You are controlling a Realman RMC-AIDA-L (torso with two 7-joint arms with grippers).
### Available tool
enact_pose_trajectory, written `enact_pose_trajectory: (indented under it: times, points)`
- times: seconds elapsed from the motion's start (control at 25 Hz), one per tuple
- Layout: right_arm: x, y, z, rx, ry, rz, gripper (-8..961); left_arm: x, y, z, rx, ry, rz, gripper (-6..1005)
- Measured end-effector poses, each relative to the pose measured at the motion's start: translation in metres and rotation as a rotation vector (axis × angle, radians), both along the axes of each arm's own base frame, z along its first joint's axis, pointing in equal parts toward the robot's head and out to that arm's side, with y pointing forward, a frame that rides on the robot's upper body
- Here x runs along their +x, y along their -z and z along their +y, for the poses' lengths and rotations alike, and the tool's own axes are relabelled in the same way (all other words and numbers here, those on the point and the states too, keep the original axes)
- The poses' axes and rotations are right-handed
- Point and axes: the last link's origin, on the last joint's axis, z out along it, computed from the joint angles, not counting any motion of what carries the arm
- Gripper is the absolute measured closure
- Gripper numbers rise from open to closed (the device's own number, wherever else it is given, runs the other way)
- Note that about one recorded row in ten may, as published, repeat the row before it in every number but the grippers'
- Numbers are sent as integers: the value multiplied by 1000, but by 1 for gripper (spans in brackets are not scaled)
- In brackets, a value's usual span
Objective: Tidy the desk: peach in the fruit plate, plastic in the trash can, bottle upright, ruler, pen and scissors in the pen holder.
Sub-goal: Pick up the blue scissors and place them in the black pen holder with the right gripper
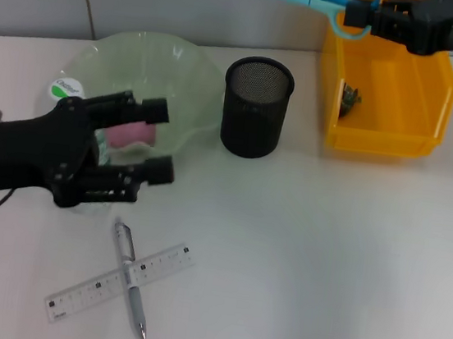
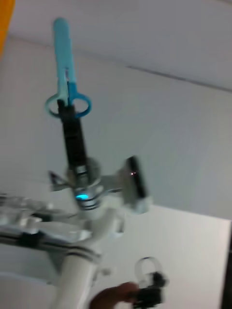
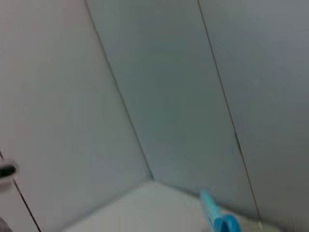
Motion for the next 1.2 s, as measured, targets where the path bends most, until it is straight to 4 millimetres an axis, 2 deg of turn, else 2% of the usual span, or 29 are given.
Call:
enact_pose_trajectory:
  times: [0.16,0.2,0.36,0.4,0.64,0.76,0.88,1.12,1.2]
  points:
    - [-15,-7,11,-53,62,-102,870,-1,-8,-1,9,26,63,185]
    - [-24,-9,19,-88,99,-163,871,-1,-11,-2,22,29,65,185]
    - [-37,-10,30,-135,152,-273,871,-1,-11,-2,22,29,65,185]
    - [-49,-10,35,-151,164,-347,871,-2,-16,-4,34,32,78,185]
    - [-70,-10,49,-176,202,-510,871,-3,-15,-4,26,34,97,185]
    - [-79,-4,57,-190,218,-592,871,-5,-15,-5,24,28,102,184]
    - [-87,13,66,-202,207,-676,871,-6,-14,-6,22,23,103,184]
    - [-88,30,77,-177,217,-761,871,-5,-12,-7,13,24,96,184]
    - [-87,42,83,-170,215,-797,871,-5,-11,-7,12,22,94,184]
